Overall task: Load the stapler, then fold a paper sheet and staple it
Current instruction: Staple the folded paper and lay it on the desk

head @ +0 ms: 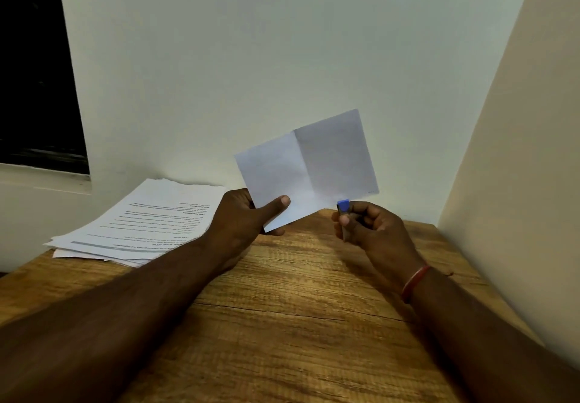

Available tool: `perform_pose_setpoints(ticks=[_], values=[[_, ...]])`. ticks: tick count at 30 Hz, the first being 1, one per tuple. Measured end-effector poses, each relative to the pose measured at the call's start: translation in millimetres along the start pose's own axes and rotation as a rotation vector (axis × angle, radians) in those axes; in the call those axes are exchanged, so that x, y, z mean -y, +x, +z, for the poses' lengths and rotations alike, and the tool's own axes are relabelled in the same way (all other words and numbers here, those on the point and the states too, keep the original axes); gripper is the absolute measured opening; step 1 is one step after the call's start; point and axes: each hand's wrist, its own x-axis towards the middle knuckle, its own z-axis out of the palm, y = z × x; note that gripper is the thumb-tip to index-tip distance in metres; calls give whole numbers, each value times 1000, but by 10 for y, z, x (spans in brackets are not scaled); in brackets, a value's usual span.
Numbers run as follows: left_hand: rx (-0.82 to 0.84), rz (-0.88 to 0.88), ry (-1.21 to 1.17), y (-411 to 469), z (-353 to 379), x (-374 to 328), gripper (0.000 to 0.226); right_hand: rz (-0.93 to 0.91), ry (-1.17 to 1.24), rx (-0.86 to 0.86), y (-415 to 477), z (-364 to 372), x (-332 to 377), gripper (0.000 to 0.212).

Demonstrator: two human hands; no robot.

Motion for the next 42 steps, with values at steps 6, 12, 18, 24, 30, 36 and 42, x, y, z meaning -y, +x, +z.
perform_pose_setpoints(ticks=[6, 12, 18, 24, 30, 36, 42], values=[[-58, -35, -54, 54, -43, 8, 17, 52, -333, 2, 51, -78, -190, 15], [-46, -41, -58, 47, -30, 17, 20, 28, -844, 149, 95, -99, -243, 19], [-28, -54, -48, 32, -31, 17, 18, 48, -868, 131, 73, -85, -233, 24], [-3, -86, 3, 24, -4, 18, 18, 62, -93, -96, 32, 36, -37, 28], [53, -127, 16, -22, 30, -3, 20, 209, 108, -167, -26, 121, 61, 35], [50, -136, 41, -30, 25, -8, 27, 132, -31, -161, 2, 55, 0, 34], [27, -100, 21, -7, 12, -9, 32, 166, 93, -185, 39, 13, -5, 39]])
